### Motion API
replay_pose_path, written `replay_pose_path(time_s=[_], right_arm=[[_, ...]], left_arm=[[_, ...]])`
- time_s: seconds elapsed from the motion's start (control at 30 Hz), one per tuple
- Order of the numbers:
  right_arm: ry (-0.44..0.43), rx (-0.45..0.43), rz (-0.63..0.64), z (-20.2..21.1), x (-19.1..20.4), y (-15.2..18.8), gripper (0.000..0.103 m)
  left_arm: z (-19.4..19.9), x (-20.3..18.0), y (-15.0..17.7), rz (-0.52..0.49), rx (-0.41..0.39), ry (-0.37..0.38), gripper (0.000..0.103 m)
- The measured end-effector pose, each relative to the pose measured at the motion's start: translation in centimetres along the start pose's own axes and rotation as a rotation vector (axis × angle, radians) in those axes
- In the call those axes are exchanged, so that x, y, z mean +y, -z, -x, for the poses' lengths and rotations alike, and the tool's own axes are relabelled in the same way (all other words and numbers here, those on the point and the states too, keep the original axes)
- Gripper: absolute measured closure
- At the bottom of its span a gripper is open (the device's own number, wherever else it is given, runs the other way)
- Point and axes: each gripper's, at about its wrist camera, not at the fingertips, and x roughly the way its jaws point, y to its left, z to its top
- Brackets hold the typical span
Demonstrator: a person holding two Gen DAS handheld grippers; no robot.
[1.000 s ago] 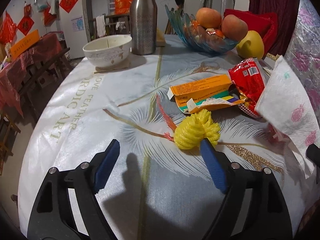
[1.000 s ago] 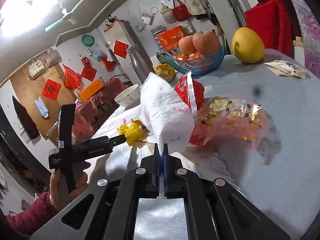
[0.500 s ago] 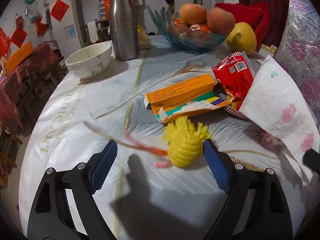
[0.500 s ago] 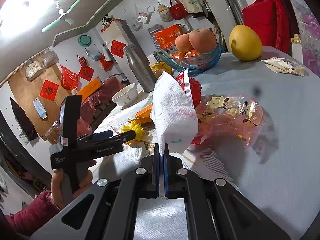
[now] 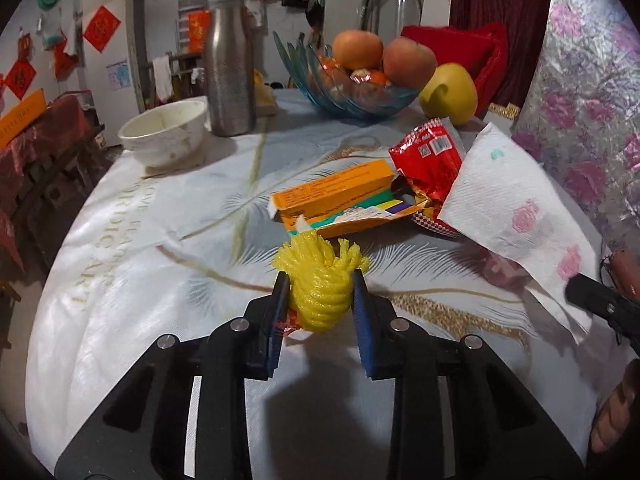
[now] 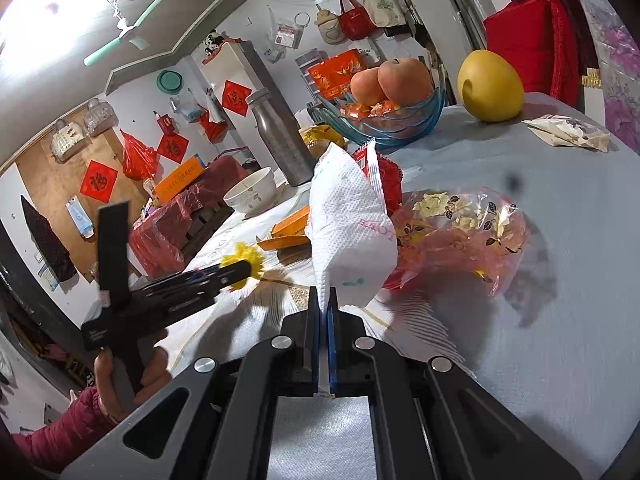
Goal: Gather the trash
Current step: 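Close the left tool on the yellow yarn pompom and lift it, then carry both items to the red wastebasket and open the left tool to drop the pompom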
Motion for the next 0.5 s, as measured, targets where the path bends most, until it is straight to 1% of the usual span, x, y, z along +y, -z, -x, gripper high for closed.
replay_pose_path(time_s=[0.13, 0.23, 0.3, 0.4, 0.5], right_arm=[[-0.003, -0.012, -0.004, 0.2, -0.1, 0.0, 0.098], [0.004, -0.052, 0.006, 1.1, 0.1, 0.2, 0.098], [0.027, -0.073, 0.024, 1.7, 0.4, 0.4, 0.098], [0.026, -0.072, 0.053, 2.2, 1.3, 0.9, 0.098], [0.004, -0.069, 0.087, 2.6, 2.7, 1.2, 0.098]], left_arm=[[2.4, 1.1, 1.0, 0.026, -0.036, -0.011, 0.071], [3.8, 2.0, 1.4, 0.046, -0.042, -0.019, 0.071], [5.2, 3.0, 1.5, 0.073, -0.055, -0.021, 0.071], [7.4, 4.1, 1.6, 0.101, -0.092, -0.031, 0.071], [9.8, 5.1, 1.8, 0.113, -0.135, -0.061, 0.071]])
